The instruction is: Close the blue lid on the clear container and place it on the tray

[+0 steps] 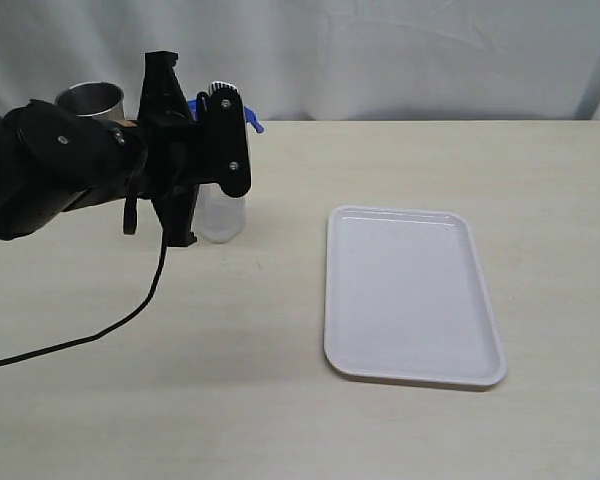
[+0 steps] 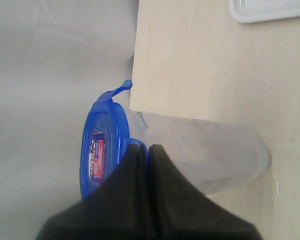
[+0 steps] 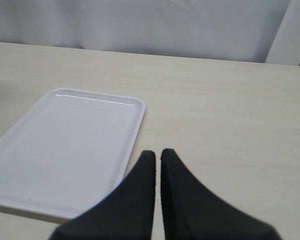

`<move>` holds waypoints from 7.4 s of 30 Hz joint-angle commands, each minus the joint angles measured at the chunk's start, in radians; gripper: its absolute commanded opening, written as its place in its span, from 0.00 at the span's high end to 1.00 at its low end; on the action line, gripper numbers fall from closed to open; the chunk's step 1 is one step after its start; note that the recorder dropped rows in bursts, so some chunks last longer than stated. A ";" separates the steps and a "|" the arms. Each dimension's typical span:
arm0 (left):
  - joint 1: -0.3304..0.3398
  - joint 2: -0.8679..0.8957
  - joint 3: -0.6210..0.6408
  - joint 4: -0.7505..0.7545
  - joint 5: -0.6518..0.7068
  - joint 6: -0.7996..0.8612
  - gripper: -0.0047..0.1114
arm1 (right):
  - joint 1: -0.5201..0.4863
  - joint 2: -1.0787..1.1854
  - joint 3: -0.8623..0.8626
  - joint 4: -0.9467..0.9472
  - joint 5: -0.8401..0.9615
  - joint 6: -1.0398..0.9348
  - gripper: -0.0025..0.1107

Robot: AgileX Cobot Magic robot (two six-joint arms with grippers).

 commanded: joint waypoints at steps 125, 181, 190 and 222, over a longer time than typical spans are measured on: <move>0.713 0.089 -0.032 -0.513 1.172 0.032 0.96 | 0.002 0.349 -0.131 0.049 -0.631 0.318 0.94; 0.579 0.202 -0.141 -0.646 0.852 0.008 0.96 | 0.277 2.010 -1.455 -1.705 -0.771 1.606 0.94; 0.632 0.202 -0.141 -0.528 0.862 -0.111 0.96 | 0.304 2.106 -1.583 -1.651 -0.687 1.507 0.94; 0.643 0.202 -0.141 -0.564 0.877 -0.099 0.96 | 0.298 2.170 -1.657 -1.735 -0.918 1.460 0.94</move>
